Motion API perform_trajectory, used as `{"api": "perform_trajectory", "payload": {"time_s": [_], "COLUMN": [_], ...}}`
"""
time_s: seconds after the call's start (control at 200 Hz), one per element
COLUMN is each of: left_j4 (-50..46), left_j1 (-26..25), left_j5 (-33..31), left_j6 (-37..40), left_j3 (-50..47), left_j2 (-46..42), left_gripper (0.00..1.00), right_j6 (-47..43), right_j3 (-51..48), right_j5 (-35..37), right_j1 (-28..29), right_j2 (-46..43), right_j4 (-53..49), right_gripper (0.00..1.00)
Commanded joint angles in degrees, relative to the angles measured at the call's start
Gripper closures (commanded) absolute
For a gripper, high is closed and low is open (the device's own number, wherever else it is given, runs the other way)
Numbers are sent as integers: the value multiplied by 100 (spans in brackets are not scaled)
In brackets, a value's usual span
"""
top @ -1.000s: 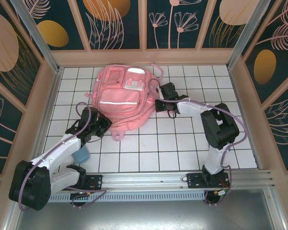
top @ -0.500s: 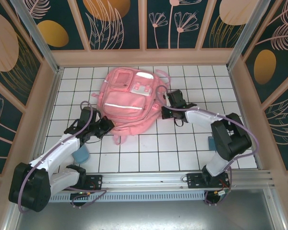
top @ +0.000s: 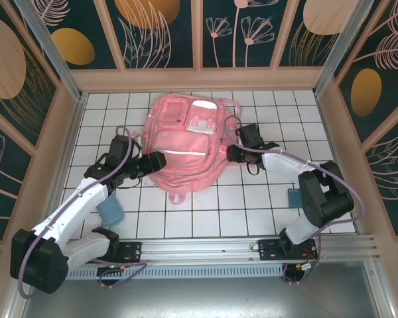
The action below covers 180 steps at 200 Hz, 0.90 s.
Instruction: Pack books, pencil case, and school supplies into a backpack
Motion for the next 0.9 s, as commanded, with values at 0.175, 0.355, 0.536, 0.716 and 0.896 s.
{"api": "perform_trajectory", "payload": {"time_s": [0.175,0.355,0.536,0.716,0.896], "left_j4": [-599,-1147,-1526,-1879,-2046], "left_j1": [-1050,-1935,-2447,-2605,-2658], "left_j5": [-1249,-2214,-3123,-3145,-3311], "left_j6": [1298,1806,2294,2409,2413], "left_j3": [1534,2523,3213,3832,4115], "left_j2": [1281,2508,3483,4245,4565], "left_gripper": [29,28,27,33,34], "right_j6": [422,745,800,764,782], "right_j3": [-52,-168,-265,-344,-435], "right_j5": [110,82,59,-100,-111], "right_j1": [-81,-401,-696,-800,-843], "right_j2": [-1074,-1338,-1370,-1406,-1433], "right_j4": [-26,-101,-139,-146,-119], "right_gripper": [16,11,11,11,11]}}
